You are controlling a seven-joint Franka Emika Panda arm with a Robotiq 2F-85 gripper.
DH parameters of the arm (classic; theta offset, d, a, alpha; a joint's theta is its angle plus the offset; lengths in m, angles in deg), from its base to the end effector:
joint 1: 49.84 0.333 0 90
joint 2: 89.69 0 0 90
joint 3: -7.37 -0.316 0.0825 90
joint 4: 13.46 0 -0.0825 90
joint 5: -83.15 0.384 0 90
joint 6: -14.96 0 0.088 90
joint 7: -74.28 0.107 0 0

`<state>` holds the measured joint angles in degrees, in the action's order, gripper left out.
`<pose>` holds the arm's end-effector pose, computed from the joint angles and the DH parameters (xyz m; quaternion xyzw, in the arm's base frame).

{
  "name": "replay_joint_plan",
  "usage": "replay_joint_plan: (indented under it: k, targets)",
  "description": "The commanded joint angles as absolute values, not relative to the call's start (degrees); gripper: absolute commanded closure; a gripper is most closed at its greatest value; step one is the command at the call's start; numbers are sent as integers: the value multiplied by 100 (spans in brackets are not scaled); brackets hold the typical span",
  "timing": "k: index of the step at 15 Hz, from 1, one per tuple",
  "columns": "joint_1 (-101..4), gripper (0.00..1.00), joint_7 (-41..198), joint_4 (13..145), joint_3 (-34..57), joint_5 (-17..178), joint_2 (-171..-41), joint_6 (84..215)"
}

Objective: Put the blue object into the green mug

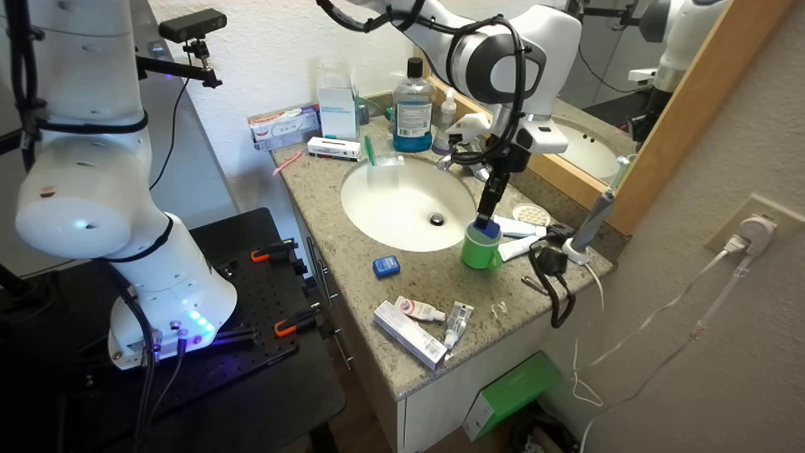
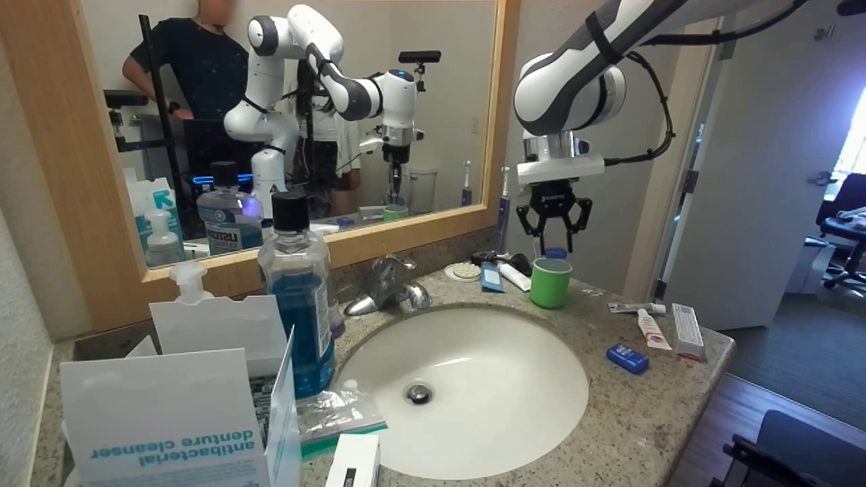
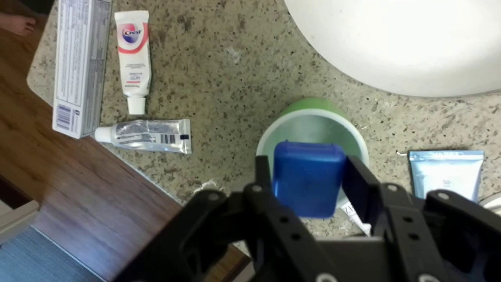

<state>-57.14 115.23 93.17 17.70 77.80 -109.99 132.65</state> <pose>0.5849 -0.1849 0.3200 0.8806 -0.4620 -0.0622 0.0852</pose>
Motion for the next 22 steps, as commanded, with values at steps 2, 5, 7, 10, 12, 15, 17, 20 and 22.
replay_joint_plan:
  k: [2,5,7,10,12,15,17,20,22]
  targets:
    - [-5642,25,11562,9200,1842,7872,-10994,13058]
    - [-5641,22,11552,9231,1843,7862,-10955,13077]
    - [-5635,15,11557,9322,1849,7846,-10863,13124]
    - [-5602,3,11624,9543,1871,7770,-10653,13239]
    - [-5598,0,11585,9684,1870,7737,-10507,13316]
    - [-5554,0,11581,10014,1854,7601,-10213,13448]
    - [-5510,0,11626,10260,1834,7459,-10018,13520]
    - [-5448,0,11625,10665,1792,7193,-9724,13681]
    - [-5414,0,11642,10918,1764,7016,-9537,13798]
